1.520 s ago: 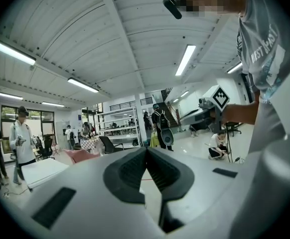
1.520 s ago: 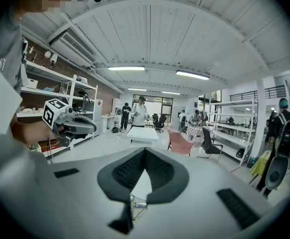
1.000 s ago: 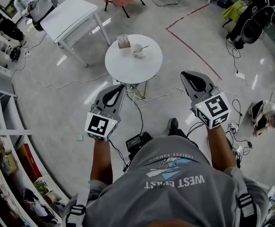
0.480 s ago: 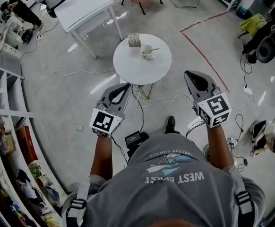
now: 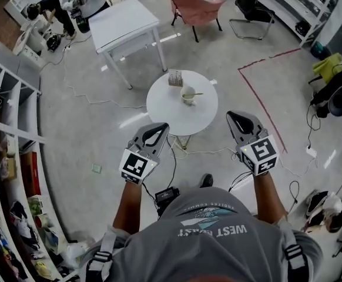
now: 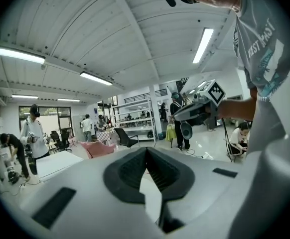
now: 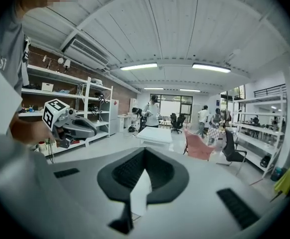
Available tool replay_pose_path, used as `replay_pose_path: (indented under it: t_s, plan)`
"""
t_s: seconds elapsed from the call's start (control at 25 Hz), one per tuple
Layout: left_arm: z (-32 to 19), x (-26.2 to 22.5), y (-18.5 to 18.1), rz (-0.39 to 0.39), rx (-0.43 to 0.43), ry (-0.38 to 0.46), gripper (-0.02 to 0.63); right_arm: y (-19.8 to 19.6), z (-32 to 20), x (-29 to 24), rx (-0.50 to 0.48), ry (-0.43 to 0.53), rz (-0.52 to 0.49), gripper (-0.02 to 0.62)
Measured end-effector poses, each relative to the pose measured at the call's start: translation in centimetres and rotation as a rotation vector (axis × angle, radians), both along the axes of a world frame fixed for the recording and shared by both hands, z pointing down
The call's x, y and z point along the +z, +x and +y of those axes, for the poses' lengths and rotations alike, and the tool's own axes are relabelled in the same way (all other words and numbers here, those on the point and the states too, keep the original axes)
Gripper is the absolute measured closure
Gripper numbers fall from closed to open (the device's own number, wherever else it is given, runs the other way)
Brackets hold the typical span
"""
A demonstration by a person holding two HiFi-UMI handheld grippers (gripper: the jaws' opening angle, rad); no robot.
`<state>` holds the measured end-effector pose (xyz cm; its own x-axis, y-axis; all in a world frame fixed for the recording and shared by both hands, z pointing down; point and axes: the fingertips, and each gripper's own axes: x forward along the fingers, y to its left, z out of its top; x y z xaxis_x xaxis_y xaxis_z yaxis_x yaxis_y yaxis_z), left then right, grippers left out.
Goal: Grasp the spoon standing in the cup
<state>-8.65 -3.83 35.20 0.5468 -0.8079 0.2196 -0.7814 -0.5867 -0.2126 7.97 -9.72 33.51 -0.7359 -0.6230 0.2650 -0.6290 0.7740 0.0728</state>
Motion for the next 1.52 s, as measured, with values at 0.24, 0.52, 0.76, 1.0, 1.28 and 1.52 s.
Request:
replay_pose_path:
  t_s: [0.24,0.52,0.76,1.0,1.28,1.52]
  plan:
    - [-1.7,-0.4,0.8,-0.009,-0.061,0.003,0.601,0.1,-2.5,0.2,-0.062,0.000,-0.024,0.597]
    - [-2.5,-0.6,1.2,-0.025,-0.119,-0.020,0.601,0.3,-4.2,-0.2,-0.117,-0.005,-0.073,0.597]
    - [-3.4,-1.4,1.2,-0.033,-0.126,-0.014,0.601,-0.1,-5.1,0.1,-0.120,-0.020,-0.084,0.597]
    - [-5.6,-0.6,-0.2,-0.011,-0.082,-0.015,0.601,-0.9,-5.9,0.3,-0.071,-0.022,-0.059,0.597]
    - [-9.2,-1.0,-1.2,0.013,0.021,0.003,0.601,-2.0,-7.7,-0.2,0.022,-0.016,-0.024,0.597]
    - [-11.8,-0.6,-3.3,0.043,0.079,0.007,0.601,-3.8,-9.1,-0.6,0.084,-0.003,0.003,0.597]
